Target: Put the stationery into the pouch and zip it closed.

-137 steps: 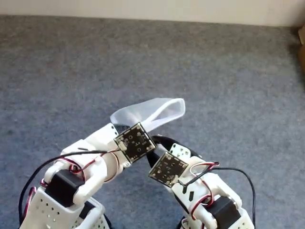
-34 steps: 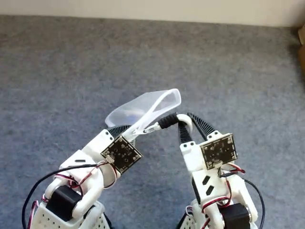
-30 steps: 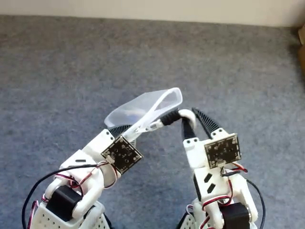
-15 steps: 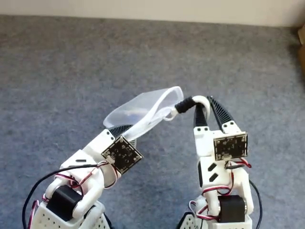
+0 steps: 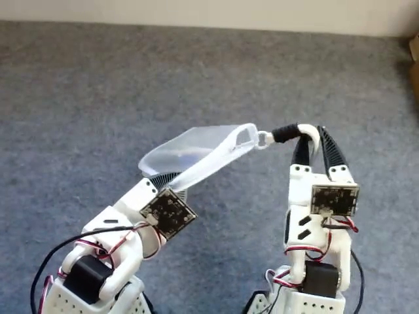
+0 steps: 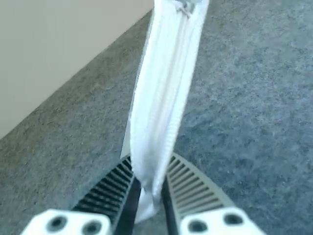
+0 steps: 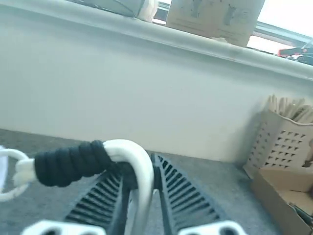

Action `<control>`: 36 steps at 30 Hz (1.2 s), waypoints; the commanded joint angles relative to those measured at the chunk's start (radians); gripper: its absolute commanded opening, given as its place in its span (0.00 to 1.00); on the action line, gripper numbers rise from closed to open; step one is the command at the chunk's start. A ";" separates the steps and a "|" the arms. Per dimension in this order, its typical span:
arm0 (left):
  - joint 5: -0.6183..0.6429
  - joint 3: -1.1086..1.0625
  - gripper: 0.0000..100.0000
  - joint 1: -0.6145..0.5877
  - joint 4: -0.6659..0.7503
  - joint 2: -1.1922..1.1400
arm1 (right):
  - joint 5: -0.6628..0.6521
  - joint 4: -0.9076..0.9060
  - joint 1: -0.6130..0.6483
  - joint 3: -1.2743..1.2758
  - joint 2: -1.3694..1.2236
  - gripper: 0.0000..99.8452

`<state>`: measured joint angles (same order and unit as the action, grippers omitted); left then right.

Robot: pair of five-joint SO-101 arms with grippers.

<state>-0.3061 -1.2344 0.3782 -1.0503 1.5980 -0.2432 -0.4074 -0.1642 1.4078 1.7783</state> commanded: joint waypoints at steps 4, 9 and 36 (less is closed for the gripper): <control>0.009 -0.004 0.00 -0.038 -0.005 0.012 | 0.002 0.041 -0.156 -0.024 -0.001 0.00; 0.009 -0.002 0.00 -0.039 -0.005 0.012 | 0.002 0.073 -0.225 -0.016 -0.001 0.00; 0.094 0.028 0.22 -0.033 -0.006 0.013 | -0.055 -0.216 -0.047 -0.024 0.010 0.17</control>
<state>-0.2846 -1.2421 0.3736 -1.0579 1.6042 -0.2862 -0.5547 -0.2593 1.4078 1.7783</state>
